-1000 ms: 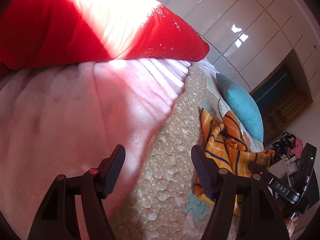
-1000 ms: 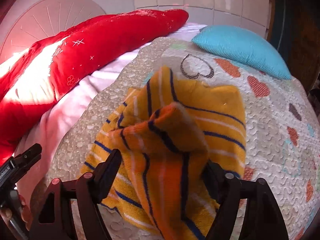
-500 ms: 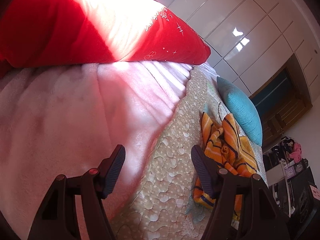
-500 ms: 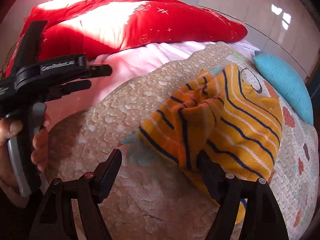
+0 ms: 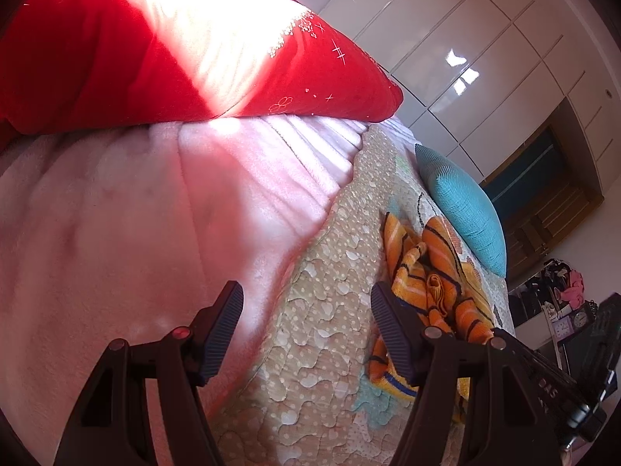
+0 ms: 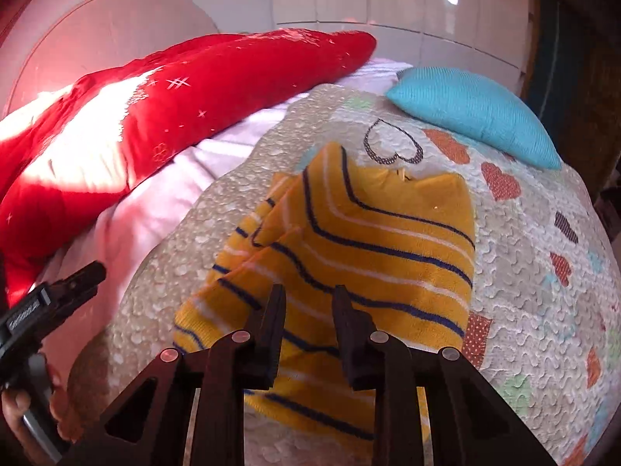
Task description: Fold small clothes
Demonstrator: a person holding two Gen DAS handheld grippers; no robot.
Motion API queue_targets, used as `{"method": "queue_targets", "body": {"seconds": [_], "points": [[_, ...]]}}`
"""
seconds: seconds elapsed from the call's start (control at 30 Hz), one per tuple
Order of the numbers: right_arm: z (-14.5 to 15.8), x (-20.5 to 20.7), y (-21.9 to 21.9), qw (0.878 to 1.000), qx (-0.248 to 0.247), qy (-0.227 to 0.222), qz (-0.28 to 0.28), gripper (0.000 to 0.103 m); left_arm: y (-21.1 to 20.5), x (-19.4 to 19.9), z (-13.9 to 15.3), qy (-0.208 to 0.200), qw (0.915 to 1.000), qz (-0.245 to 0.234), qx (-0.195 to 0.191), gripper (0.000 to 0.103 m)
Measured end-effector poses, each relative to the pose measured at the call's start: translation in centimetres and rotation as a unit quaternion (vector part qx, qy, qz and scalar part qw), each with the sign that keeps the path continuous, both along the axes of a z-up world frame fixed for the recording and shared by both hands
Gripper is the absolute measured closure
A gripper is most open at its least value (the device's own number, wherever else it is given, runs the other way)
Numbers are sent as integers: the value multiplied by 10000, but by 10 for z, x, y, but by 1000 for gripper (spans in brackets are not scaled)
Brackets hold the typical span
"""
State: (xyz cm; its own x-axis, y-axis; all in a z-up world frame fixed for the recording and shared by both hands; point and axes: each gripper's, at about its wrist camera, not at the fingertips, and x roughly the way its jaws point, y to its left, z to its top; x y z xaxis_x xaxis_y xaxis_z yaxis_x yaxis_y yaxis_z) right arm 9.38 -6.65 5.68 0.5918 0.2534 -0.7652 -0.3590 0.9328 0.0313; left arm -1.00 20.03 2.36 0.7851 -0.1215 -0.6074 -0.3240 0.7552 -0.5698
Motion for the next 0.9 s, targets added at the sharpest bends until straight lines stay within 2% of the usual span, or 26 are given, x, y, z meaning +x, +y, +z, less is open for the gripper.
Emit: {"method": "queue_targets", "body": {"seconds": [0.1,0.13,0.23,0.3,0.37,0.43,0.53,0.63,0.73,0.8,0.87,0.9], "points": [[-42,37,14,9915,537,1168,188,76,0,0,-1,34,10000,-4,16,36],[-50,40,20,9889,574,1343,268,76,0,0,-2,45,10000,-4,21,36],[-45,34,33,9902,230,1231,614,76,0,1,-3,73,10000,-8,-3,36],[-27,28,31,9913,135,977,874,76,0,1,-3,74,10000,-8,-17,36],[-6,26,23,9938,279,636,870,76,-1,1,-3,56,10000,-29,-45,36],[5,34,18,9964,378,438,618,76,-3,2,-2,51,10000,-57,-17,36],[-3,61,28,9989,72,430,169,76,-7,4,-3,75,9999,-114,35,36],[-26,90,51,9972,-63,741,84,76,-10,6,-3,105,9998,-154,84,36],[-36,113,80,9954,-330,897,40,67,-12,7,-2,114,9997,-156,136,36],[-22,116,93,9967,-591,549,21,68,-12,7,-3,136,9996,-171,160,36],[1,106,101,9981,-554,44,275,68,-12,9,-4,145,9996,-203,135,36],[8,102,104,9979,-432,66,486,68,-12,10,-4,149,9995,-233,121,36]]}}
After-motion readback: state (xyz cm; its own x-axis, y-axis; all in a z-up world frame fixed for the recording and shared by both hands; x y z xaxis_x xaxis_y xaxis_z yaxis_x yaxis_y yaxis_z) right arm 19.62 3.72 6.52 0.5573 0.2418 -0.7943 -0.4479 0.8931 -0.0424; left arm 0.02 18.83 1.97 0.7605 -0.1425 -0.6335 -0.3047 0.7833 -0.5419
